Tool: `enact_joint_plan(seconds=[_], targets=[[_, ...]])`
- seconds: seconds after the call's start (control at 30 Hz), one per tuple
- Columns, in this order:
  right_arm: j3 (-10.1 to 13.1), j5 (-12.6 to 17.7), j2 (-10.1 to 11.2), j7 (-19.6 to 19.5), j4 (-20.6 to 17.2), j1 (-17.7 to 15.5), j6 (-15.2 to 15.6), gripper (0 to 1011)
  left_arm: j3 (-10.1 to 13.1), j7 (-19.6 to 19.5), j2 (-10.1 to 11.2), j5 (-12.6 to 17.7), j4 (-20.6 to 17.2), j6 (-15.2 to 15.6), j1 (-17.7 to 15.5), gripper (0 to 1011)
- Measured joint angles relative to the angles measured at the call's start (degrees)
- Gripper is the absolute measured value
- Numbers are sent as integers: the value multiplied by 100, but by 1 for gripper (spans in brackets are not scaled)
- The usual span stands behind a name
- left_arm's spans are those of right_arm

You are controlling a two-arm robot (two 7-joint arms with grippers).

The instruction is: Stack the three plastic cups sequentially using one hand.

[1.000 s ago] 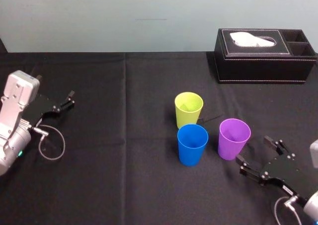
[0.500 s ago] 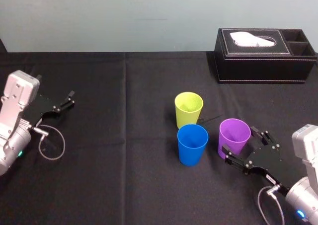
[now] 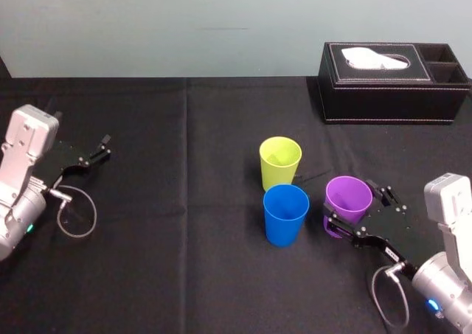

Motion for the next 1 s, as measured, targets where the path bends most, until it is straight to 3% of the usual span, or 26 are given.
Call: enact_joint_plan(seconds=[0.4, 1.0], targets=[[56, -129, -216, 167, 110, 191, 136, 1003, 0, 0, 0, 0, 0, 0, 0, 1011], [279, -199, -485, 355, 178, 127, 225, 1003, 0, 0, 0, 0, 0, 0, 0, 1011]])
